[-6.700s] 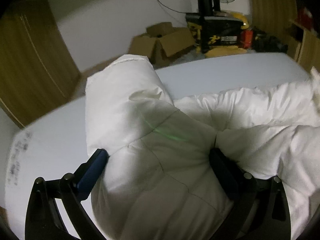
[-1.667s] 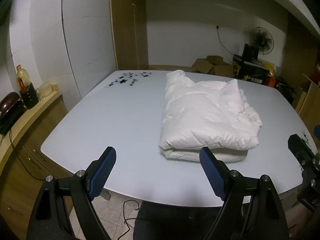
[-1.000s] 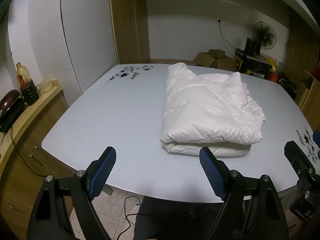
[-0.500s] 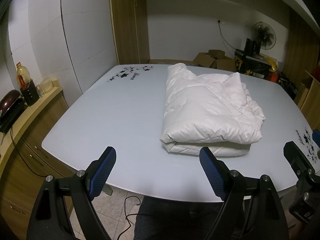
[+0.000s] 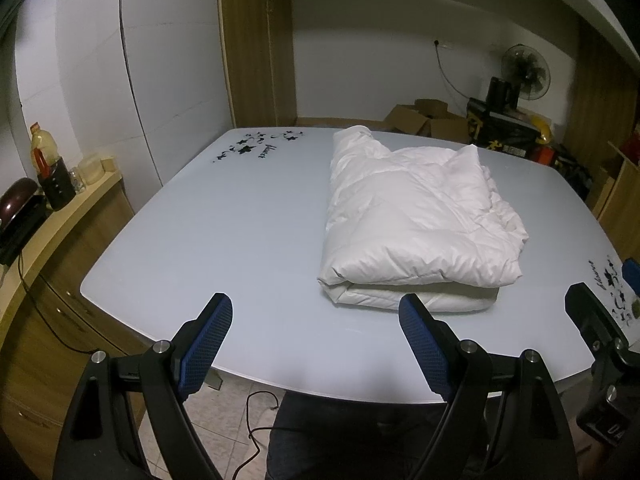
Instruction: Fold large clothes
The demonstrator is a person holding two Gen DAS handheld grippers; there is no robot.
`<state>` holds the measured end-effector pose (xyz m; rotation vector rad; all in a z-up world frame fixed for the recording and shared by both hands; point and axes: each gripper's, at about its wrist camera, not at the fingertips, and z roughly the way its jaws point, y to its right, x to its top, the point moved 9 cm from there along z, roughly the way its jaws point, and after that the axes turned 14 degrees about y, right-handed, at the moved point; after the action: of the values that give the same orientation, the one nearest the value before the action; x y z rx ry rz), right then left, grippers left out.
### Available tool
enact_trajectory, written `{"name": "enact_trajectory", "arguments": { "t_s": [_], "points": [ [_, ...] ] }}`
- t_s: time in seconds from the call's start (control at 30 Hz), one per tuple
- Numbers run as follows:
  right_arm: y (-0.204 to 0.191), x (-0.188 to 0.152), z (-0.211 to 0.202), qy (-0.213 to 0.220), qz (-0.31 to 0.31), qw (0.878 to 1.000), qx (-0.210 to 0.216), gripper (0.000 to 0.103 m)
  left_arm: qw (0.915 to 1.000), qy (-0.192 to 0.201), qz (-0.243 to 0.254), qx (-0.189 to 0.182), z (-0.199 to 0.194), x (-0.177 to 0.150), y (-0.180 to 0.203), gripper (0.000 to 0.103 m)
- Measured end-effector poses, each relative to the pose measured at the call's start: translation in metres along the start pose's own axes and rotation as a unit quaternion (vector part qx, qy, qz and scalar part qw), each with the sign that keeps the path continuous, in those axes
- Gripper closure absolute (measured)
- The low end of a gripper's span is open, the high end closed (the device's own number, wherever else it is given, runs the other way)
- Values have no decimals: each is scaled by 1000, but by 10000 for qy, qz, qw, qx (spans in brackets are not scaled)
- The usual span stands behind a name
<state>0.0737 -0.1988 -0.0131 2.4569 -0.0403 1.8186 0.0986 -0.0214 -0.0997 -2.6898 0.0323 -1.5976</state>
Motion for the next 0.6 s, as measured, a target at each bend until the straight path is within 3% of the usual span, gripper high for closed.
{"name": "enact_trajectory", "arguments": {
  "t_s": [0.6],
  "points": [
    [-1,2,-4,29,-7,10000,-10,0,10000,75,19,-15,-4,2,2,17]
  ]
}}
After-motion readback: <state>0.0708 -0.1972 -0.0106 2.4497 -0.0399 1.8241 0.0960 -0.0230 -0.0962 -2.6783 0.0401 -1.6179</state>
